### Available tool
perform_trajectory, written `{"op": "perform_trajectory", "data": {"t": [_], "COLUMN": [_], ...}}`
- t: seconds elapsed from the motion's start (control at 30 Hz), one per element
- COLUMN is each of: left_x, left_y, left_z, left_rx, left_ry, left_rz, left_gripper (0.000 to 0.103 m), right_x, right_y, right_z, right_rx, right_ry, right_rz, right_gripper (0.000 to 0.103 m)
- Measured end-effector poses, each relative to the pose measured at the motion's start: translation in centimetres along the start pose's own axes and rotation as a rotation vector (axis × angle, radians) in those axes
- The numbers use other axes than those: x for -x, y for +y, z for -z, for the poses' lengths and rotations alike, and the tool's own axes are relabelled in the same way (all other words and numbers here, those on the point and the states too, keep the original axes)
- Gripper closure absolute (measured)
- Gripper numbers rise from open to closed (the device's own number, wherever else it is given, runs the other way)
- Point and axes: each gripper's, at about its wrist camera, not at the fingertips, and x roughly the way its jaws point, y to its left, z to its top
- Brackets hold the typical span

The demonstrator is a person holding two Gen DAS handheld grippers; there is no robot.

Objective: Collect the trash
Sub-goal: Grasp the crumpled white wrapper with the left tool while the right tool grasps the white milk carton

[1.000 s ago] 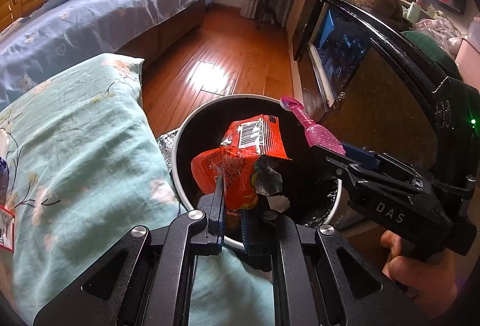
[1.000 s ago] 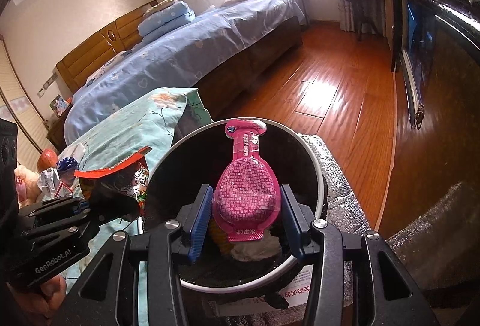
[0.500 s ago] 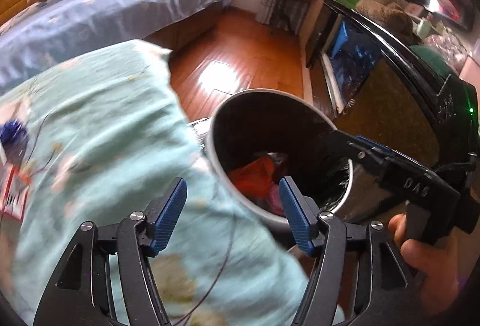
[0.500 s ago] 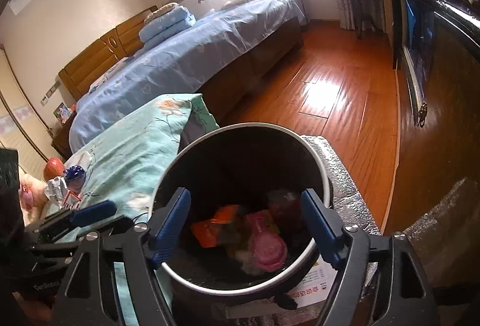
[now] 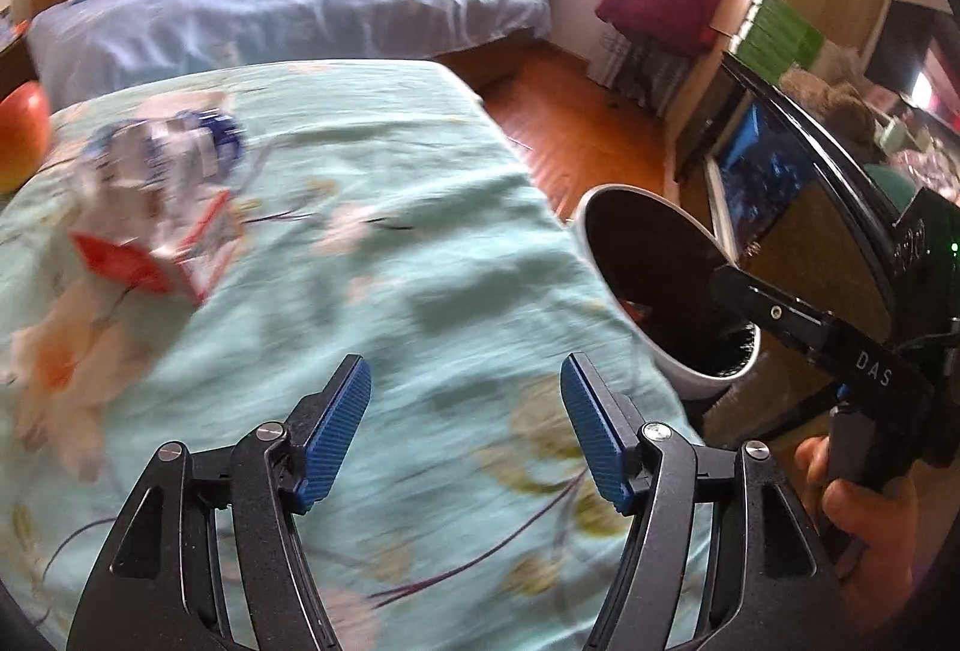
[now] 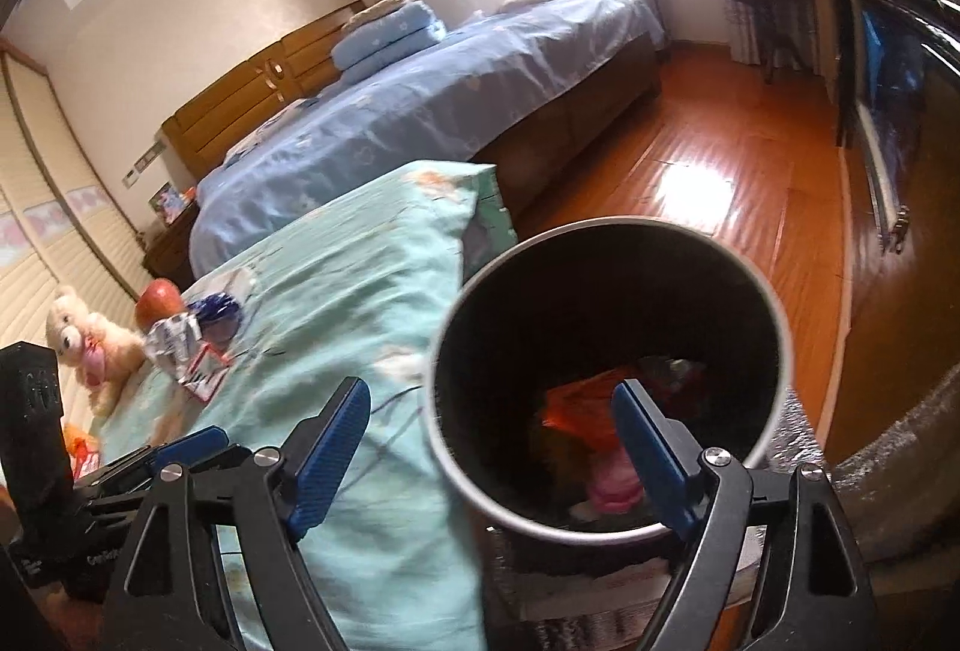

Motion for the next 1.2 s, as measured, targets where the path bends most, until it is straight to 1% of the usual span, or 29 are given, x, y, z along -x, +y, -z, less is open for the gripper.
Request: {"op": "perform_trajectory", "data": {"t": [0.1, 0.33, 0.6, 0.77, 0.9, 1.0, 1.2], "left_x": [1.0, 2.6, 3.3, 3.5, 3.7, 3.6, 2.1], "left_y": [1.9, 6.4, 9.4, 11.3, 12.2, 12.5, 12.6], "left_z": [0.4, 0.3, 0.5, 0.6, -0.5, -2.0, -4.9], "left_rx": [0.035, 0.119, 0.167, 0.207, 0.226, 0.229, 0.217], "left_ry": [-0.018, -0.056, -0.069, -0.067, -0.09, -0.113, -0.126], "left_rz": [-0.025, -0.071, -0.115, -0.126, -0.131, -0.129, -0.142], "left_gripper": [0.036, 0.036, 0.036, 0.036, 0.036, 0.036, 0.036], "right_x": [-0.6, -1.8, -3.4, -4.9, -5.8, -6.1, -6.6], "right_y": [1.7, 4.8, 7.9, 9.9, 10.7, 10.9, 10.9], "right_z": [0.5, 1.2, 1.2, 1.1, 0.9, 0.8, 0.3], "right_rx": [0.027, 0.062, 0.111, 0.157, 0.162, 0.153, 0.145], "right_ry": [0.016, 0.043, 0.07, 0.092, 0.098, 0.098, 0.103], "right_rz": [-0.018, -0.056, -0.092, -0.114, -0.119, -0.123, -0.125], "right_gripper": [0.018, 0.018, 0.018, 0.018, 0.018, 0.018, 0.018]}}
